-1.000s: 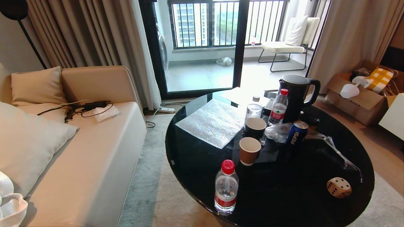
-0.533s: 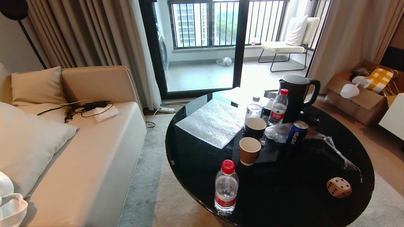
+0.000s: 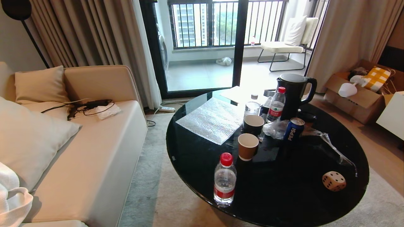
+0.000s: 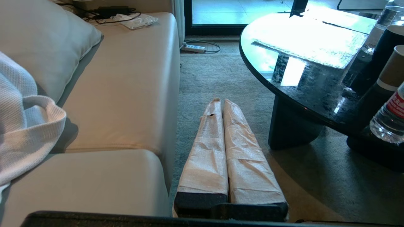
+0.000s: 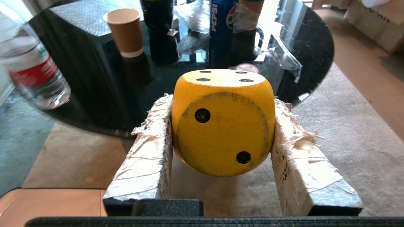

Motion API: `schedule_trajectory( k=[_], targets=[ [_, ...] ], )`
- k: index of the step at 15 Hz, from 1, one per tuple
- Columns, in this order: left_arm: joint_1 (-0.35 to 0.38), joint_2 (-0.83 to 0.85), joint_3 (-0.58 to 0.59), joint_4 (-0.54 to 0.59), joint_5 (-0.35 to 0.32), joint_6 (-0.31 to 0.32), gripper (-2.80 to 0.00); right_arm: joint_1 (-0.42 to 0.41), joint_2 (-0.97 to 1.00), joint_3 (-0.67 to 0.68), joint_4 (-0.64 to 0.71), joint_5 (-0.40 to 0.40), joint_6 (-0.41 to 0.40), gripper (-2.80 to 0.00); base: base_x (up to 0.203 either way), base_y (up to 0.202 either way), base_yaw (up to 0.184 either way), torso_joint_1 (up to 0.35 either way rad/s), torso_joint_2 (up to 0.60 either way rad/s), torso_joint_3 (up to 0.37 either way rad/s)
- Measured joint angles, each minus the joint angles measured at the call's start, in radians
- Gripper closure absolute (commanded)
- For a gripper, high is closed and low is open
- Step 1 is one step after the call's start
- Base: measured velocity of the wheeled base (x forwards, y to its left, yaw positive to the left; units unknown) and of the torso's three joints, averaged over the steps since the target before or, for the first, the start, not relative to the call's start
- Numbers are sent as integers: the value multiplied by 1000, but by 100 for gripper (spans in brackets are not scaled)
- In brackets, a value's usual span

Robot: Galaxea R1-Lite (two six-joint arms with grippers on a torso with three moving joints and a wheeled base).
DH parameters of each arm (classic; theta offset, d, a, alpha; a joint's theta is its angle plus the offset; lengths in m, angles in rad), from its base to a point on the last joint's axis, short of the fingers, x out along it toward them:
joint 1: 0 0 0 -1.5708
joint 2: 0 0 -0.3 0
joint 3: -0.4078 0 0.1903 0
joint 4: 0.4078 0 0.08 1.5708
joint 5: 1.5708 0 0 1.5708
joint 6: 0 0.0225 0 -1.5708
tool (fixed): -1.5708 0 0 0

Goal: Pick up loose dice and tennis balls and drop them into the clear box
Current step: Put the toys in the box

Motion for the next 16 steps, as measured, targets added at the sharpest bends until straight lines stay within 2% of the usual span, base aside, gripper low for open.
schedule_trajectory(
  k=[13,16],
  targets=[
    [0,0,0,0,0,0,0,0,0,0,0,0,0,0,-183,0,-2,3,1,3],
    [0,0,0,1,0,0,0,0,0,-1,0,0,0,0,-38,0,-1,-1,2,2]
  ],
)
